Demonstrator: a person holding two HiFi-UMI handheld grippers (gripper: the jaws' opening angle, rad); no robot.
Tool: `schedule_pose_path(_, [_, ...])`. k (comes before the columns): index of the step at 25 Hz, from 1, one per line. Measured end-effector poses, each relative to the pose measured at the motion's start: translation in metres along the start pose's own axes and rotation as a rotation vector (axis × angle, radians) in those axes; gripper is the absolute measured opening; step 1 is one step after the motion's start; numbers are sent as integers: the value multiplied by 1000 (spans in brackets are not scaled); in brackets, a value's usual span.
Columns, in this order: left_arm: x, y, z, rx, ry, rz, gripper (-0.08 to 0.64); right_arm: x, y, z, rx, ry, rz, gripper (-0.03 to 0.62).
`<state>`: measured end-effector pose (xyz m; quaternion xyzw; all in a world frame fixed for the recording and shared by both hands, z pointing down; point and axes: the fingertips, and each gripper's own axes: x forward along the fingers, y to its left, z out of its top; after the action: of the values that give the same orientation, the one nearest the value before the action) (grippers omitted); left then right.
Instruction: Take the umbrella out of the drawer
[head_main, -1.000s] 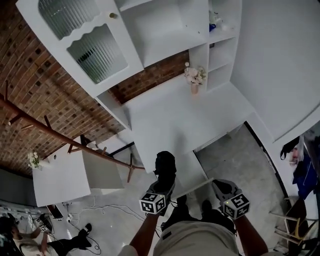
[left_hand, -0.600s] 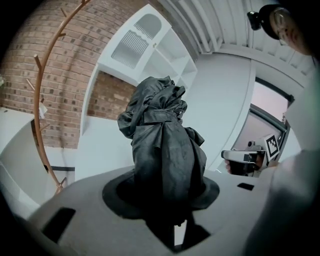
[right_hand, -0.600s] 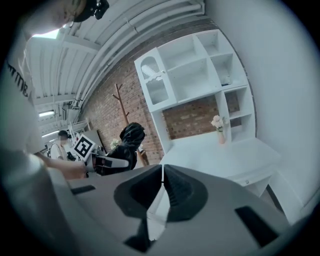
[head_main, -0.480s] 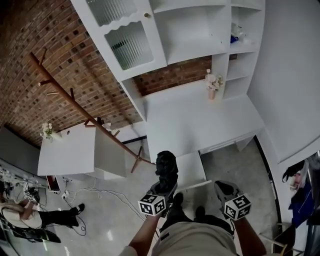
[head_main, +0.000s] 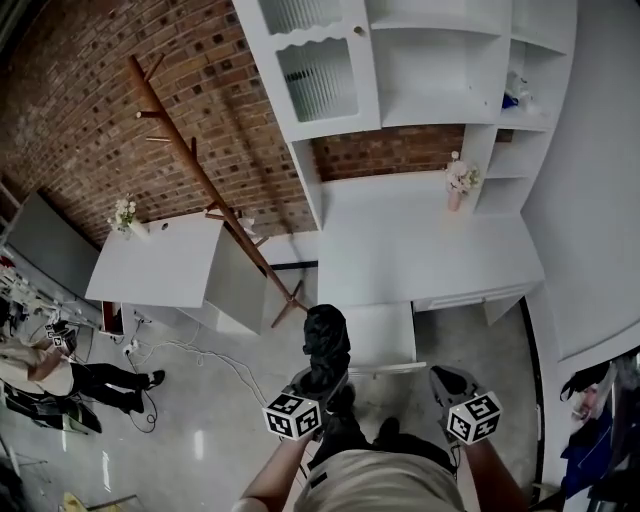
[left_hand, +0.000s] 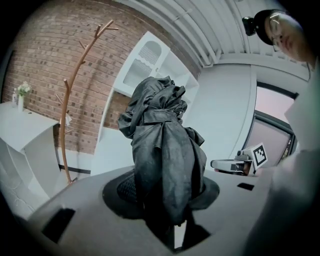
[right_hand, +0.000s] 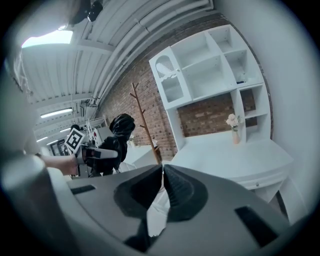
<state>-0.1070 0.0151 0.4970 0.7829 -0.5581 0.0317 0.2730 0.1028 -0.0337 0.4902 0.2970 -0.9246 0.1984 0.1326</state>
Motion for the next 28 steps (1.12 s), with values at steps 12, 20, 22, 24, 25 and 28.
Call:
schedule_pose_path(12, [-94, 35, 14, -25, -99, 78, 192, 23, 40, 16, -73, 8, -1, 31])
schedule_pose_path(20, [-132, 68, 38, -39, -159, 71, 192, 35, 79, 44, -165, -39, -39, 31])
schedule_pose_path(22, [-139, 73, 47, -34, -171, 64, 192, 33, 87, 54, -178, -68, -56, 31])
schedule_pose_path(24, [-144, 77, 55, -17, -181, 60, 193, 29, 91, 64, -181, -105, -77, 31])
schedule_pose_path(25, [-147, 79, 58, -5, -184, 60, 193, 27, 92, 68, -180, -120, -86, 31])
schedule_pose_path(28, [-154, 82, 67, 23, -190, 54, 193, 25, 95, 77, -175, -143, -95, 31])
